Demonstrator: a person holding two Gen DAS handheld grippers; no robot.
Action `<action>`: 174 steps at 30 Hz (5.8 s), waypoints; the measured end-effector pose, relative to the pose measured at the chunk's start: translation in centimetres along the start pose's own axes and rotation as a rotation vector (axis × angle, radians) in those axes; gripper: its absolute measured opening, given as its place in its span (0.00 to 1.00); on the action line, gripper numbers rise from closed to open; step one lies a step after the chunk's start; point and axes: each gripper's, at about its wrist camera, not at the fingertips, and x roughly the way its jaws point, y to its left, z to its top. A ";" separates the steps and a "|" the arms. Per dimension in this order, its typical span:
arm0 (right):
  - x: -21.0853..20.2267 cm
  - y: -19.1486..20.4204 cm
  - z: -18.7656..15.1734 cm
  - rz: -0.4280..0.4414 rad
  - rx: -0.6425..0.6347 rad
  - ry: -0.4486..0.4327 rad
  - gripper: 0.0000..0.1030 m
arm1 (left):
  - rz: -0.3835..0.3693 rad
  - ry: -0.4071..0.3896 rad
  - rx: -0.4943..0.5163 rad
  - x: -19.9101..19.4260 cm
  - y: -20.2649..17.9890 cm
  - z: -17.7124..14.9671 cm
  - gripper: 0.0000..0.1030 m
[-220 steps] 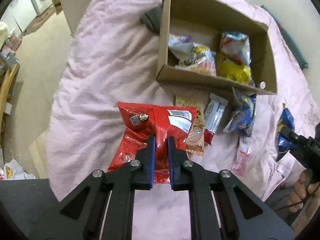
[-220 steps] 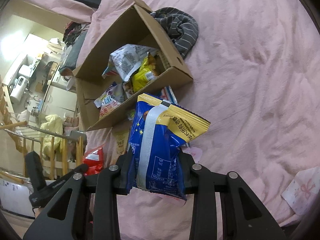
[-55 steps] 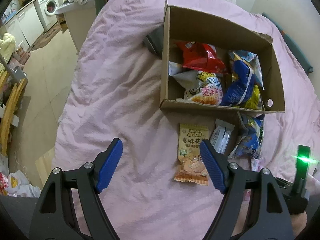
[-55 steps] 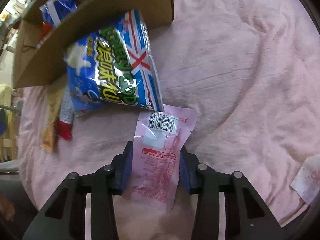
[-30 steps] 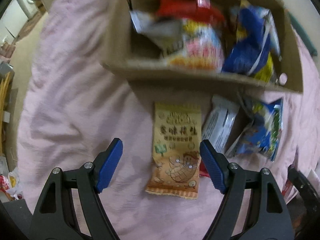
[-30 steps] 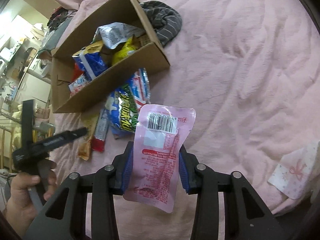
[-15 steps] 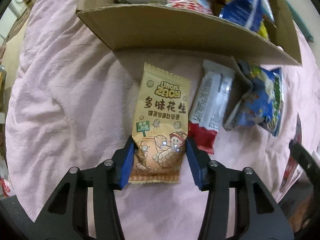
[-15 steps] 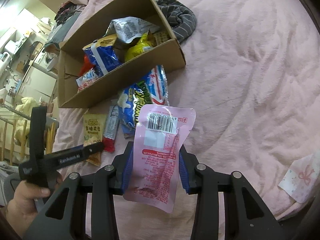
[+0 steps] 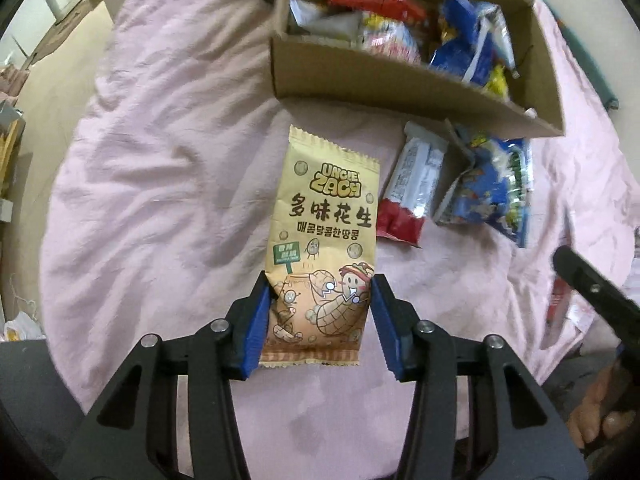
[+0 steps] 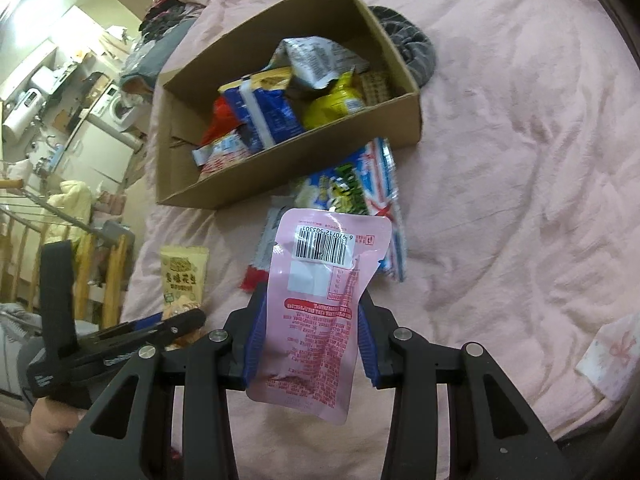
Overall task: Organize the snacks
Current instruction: 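Grasp the pink packet with the right gripper while the left grasps the peanut snack packet, then carry both packets over the box and open both grippers to drop them, then withdraw both tools from the box toward the remaining packets, then grasp the white-red bar with the left gripper while the right grasps the blue-white chip bag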
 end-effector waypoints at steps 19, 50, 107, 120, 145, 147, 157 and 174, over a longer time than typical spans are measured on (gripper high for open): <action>-4.4 3.6 7.1 0.020 -0.094 -0.142 0.41 | 0.013 -0.399 0.120 -11.9 -1.9 8.9 0.43; 1.9 0.8 16.1 -0.019 -0.169 -0.261 0.42 | 0.052 -0.448 0.081 -3.2 -3.3 16.9 0.44; 0.4 0.4 15.8 -0.032 -0.126 -0.301 0.87 | 0.098 -0.512 0.180 -4.8 -4.5 14.6 0.79; -2.2 1.2 12.2 -0.041 -0.129 -0.310 0.87 | 0.096 -0.535 0.188 -7.1 -3.8 11.6 0.79; -2.8 -3.2 7.3 -0.105 -0.042 -0.210 0.87 | 0.082 -0.456 0.117 -5.8 -2.8 7.5 0.88; -2.5 -4.2 7.0 -0.103 -0.015 -0.183 0.87 | 0.072 -0.427 0.103 -5.3 -2.8 7.5 0.88; 0.6 -7.4 6.2 -0.023 0.149 -0.032 0.87 | 0.059 -0.360 0.103 -4.0 -3.2 7.3 0.88; 11.3 -2.6 7.1 -0.031 0.089 0.225 0.85 | 0.042 -0.309 0.044 -3.9 -1.0 7.8 0.88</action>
